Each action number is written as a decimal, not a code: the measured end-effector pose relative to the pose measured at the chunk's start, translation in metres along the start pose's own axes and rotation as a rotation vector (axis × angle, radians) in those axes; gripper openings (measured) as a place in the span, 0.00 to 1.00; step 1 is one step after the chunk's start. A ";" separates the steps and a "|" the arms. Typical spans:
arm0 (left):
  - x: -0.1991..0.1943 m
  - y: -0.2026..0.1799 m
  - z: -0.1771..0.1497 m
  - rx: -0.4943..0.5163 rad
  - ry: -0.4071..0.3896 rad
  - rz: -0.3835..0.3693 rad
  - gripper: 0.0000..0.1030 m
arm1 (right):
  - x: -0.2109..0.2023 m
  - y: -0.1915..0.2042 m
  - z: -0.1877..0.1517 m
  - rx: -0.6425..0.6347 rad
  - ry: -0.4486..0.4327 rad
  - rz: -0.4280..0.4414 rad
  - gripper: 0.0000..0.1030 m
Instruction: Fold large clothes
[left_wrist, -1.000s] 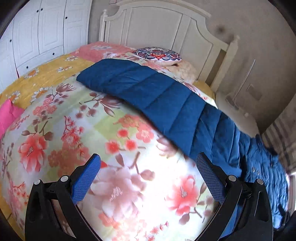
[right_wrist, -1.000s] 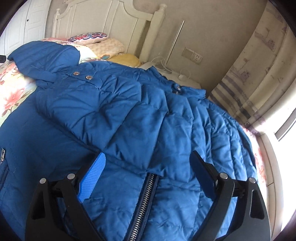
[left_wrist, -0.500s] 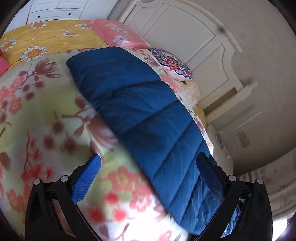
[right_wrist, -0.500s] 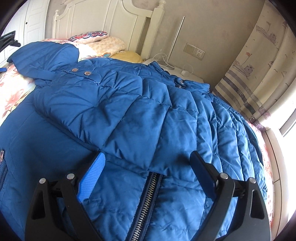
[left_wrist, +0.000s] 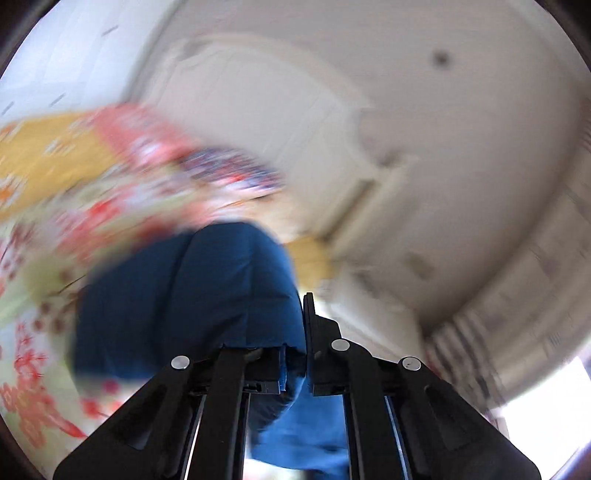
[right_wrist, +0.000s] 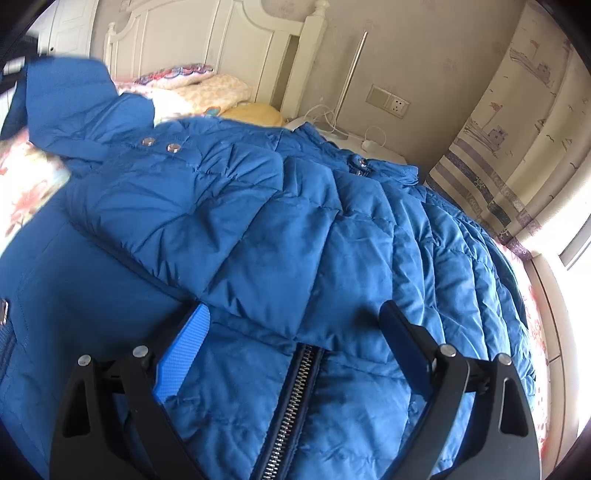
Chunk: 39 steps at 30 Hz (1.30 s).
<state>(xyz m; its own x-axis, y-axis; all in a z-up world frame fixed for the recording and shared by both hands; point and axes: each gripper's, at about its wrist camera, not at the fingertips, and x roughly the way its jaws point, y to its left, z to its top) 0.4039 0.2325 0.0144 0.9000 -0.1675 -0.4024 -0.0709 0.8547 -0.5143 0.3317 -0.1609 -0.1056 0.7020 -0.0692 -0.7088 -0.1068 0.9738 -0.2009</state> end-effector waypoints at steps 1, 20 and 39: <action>-0.006 -0.027 -0.004 0.051 0.007 -0.061 0.05 | -0.006 -0.010 0.000 0.054 -0.036 0.008 0.88; 0.037 -0.265 -0.286 1.007 0.320 -0.105 0.07 | -0.081 -0.232 -0.070 0.802 -0.265 -0.133 0.89; 0.038 -0.072 -0.147 0.272 0.335 0.179 0.09 | -0.055 0.060 0.011 -0.365 -0.245 0.120 0.86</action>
<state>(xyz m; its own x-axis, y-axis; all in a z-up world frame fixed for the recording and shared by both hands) 0.3804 0.0925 -0.0751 0.6925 -0.1171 -0.7118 -0.0565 0.9749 -0.2154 0.2941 -0.0965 -0.0710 0.8104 0.1355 -0.5700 -0.4082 0.8284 -0.3835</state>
